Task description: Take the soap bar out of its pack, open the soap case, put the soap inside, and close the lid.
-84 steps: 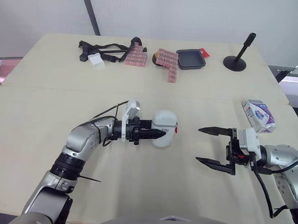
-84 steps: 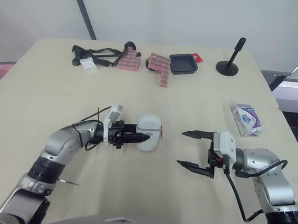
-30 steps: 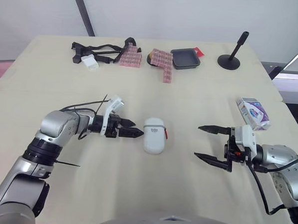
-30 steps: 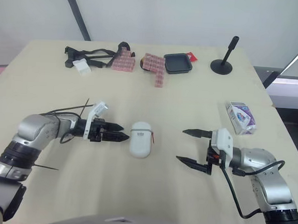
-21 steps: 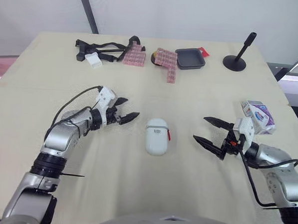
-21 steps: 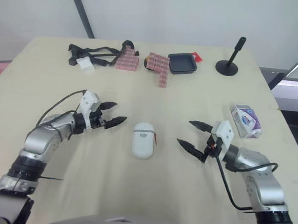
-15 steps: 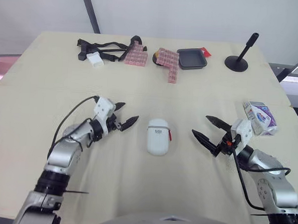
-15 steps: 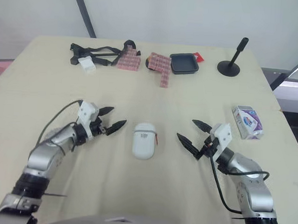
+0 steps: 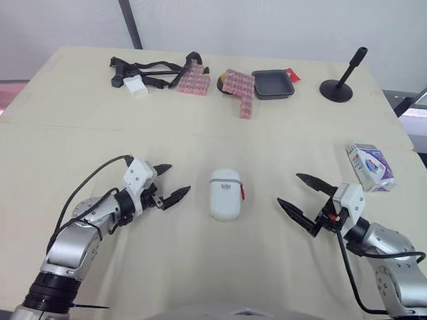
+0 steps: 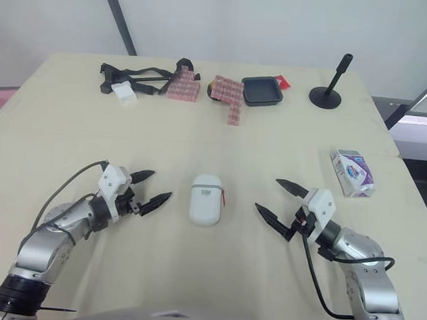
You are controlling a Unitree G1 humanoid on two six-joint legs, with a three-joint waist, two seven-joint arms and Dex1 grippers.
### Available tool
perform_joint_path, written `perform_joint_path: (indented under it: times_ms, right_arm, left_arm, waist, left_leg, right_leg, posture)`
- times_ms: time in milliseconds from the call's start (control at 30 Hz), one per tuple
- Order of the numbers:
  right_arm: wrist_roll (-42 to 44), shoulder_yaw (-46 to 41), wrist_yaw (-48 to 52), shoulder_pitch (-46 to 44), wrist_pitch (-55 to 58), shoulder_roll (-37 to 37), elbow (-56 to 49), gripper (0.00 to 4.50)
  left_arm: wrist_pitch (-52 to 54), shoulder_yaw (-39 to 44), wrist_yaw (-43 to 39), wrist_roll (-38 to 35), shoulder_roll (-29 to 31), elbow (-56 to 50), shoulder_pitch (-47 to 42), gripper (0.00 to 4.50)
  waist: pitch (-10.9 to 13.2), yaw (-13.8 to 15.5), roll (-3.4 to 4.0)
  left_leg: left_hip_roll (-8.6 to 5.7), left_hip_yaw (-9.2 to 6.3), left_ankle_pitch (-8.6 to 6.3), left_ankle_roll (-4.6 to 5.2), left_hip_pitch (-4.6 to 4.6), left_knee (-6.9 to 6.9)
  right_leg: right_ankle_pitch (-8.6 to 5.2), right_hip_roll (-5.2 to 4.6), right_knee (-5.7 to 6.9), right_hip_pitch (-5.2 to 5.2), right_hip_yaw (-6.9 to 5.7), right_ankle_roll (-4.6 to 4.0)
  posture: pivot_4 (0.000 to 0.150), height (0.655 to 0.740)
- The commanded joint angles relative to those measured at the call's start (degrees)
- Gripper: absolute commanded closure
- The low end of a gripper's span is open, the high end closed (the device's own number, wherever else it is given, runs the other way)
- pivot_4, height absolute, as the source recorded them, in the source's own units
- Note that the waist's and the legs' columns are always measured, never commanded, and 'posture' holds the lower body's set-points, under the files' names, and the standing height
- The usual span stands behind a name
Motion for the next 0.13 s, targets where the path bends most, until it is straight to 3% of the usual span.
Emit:
perform_joint_path:
  times_ms: [33, 133]
  right_arm:
    - [-0.2, -1.3, 0.4, 0.3, -2.5, -0.5, 0.0, 0.0]
    - [-0.1, -1.3, 0.2, 0.5, -2.6, -0.5, -0.1, 0.0]
  left_arm:
    - [-0.7, 0.5, -0.3, 0.7, 0.8, -1.3, -0.3, 0.04]
    - [-0.5, 0.7, 0.1, 1.3, 0.6, -0.5, -1.0, 0.04]
  waist:
    - [0.0, -0.1, 0.0]
    - [0.0, -0.1, 0.0]
  left_leg:
    - [0.0, 0.0, 0.0, 0.0, 0.01, 0.0]
    - [0.0, 0.0, 0.0, 0.0, 0.01, 0.01]
  right_leg:
    - [0.0, 0.01, 0.01, 0.0, 0.0, 0.0]
    - [0.0, 0.01, 0.04, 0.0, 0.0, 0.0]
  posture:
    - [0.15, 0.74]
    - [0.15, 0.74]
